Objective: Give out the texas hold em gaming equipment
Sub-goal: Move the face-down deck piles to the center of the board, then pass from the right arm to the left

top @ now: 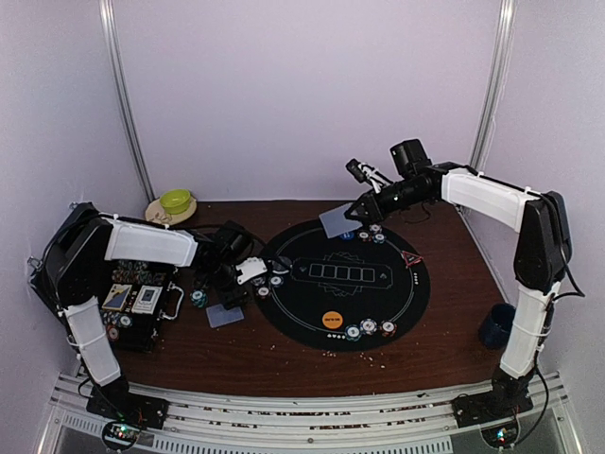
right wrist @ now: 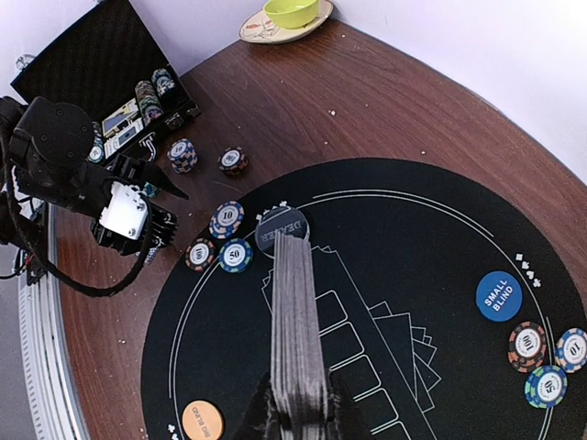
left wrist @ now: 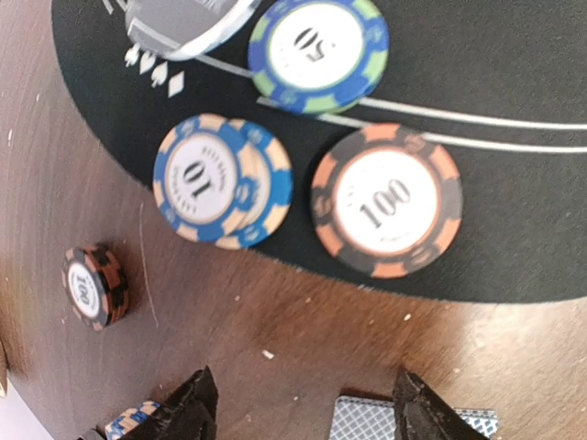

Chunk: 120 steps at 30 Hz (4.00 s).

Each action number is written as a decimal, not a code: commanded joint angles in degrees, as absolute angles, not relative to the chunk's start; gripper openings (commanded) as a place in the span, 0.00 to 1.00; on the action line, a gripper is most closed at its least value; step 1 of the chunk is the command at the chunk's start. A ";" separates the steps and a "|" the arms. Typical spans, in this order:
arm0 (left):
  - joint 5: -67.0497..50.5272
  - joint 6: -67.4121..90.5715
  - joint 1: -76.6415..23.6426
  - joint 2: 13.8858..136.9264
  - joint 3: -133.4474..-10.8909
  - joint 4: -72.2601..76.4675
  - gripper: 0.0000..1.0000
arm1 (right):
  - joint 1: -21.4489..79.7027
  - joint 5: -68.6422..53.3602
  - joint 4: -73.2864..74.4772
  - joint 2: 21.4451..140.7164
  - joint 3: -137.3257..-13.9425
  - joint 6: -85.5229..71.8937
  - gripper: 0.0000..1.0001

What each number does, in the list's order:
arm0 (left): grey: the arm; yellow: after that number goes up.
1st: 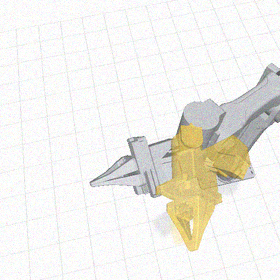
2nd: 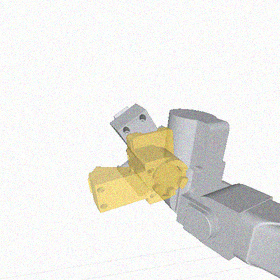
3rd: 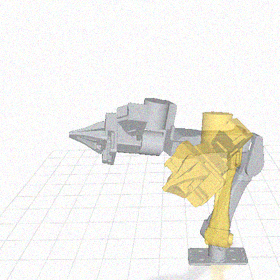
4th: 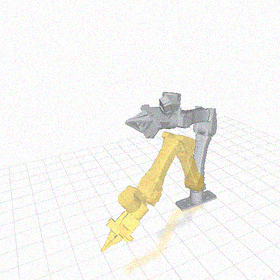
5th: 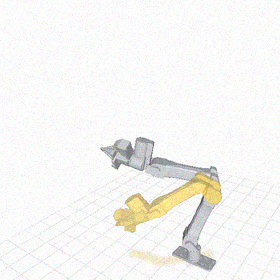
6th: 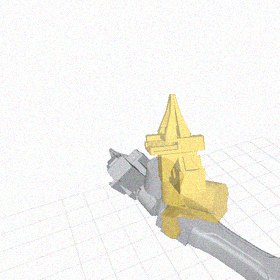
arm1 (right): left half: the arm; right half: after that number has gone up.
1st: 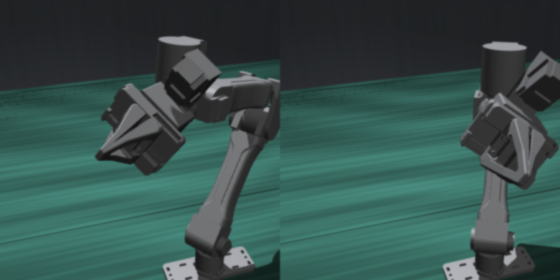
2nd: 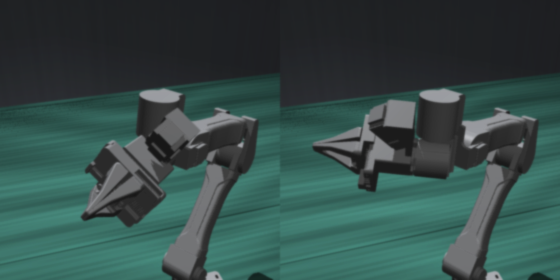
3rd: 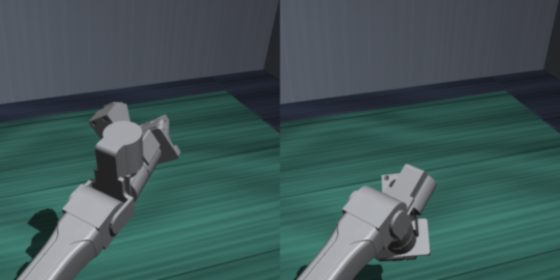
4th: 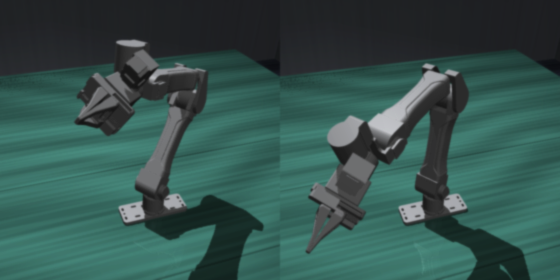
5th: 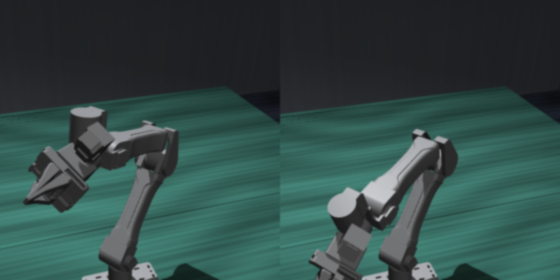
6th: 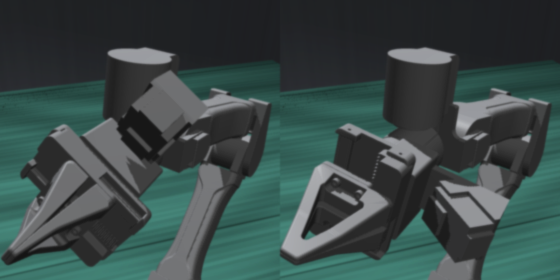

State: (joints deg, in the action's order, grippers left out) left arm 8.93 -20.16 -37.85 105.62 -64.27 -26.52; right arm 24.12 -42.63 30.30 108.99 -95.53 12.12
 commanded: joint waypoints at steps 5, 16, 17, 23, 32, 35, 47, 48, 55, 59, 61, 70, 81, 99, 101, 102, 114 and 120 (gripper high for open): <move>9.21 -20.15 -36.06 105.10 -60.00 -28.36 0.61 | 25.00 -41.70 30.70 109.81 -98.10 13.11 0.00; 8.15 -21.36 -35.25 98.96 -54.81 -29.58 0.58 | 25.97 -41.30 31.80 110.51 -99.13 13.71 0.00; 7.64 -21.70 -35.29 98.28 -54.34 -29.99 0.57 | 26.09 -41.26 31.87 110.43 -99.14 13.71 0.00; 8.99 -22.47 -34.72 93.67 -50.52 -31.80 0.57 | 26.38 -41.04 32.05 110.05 -98.72 13.93 0.00; 10.12 -25.43 -33.67 85.72 -53.25 -33.20 0.76 | 26.63 -41.65 32.08 110.25 -100.13 12.92 0.00; 11.19 -28.06 -33.72 84.75 -60.23 -31.55 0.97 | 26.62 -42.50 32.64 110.15 -101.62 11.90 0.00; 5.23 -39.49 -39.00 92.83 -75.19 -13.27 0.98 | 26.70 -53.72 17.50 110.23 -98.72 -6.56 0.00; 3.46 -39.77 -39.58 93.30 -75.89 -13.41 0.98 | 26.84 -54.70 15.43 110.10 -97.66 -8.65 0.00; 0.56 -38.66 -42.12 96.60 -79.89 -17.83 0.98 | 28.65 -58.23 5.30 110.39 -91.56 -18.21 0.00; 1.00 -38.77 -44.60 95.80 -78.69 -17.98 0.98 | 31.18 -61.67 -0.09 112.52 -89.76 -23.90 0.00; 1.80 -38.44 -45.75 95.73 -77.97 -17.69 0.98 | 32.66 -62.29 -1.45 113.19 -89.29 -25.35 0.00; 6.44 -37.75 -48.64 99.65 -77.83 -16.75 0.98 | 34.81 -67.40 -14.97 113.27 -84.14 -37.28 0.00; 8.30 -36.22 -48.52 100.92 -76.60 -15.35 0.86 | 34.13 -66.99 -12.49 116.41 -83.77 -35.38 0.00; -1.58 -32.70 -45.34 101.54 -78.64 -18.33 0.52 | 34.18 -66.33 -8.69 119.02 -85.59 -31.54 0.00; -5.09 -32.17 -44.10 100.58 -78.14 -17.99 0.80 | 34.20 -66.35 -7.25 118.82 -86.11 -30.56 0.00; -5.89 -32.17 -43.57 99.76 -77.32 -17.19 0.86 | 34.19 -66.38 -7.14 118.63 -86.17 -30.55 0.00; -18.59 -33.35 -38.52 93.77 -67.61 -10.43 0.98 | 34.76 -69.67 -26.39 119.64 -82.28 -47.96 0.00; -20.12 -32.72 -38.59 96.05 -68.54 -10.08 0.98 | 35.67 -70.00 -30.42 120.38 -81.89 -51.89 0.00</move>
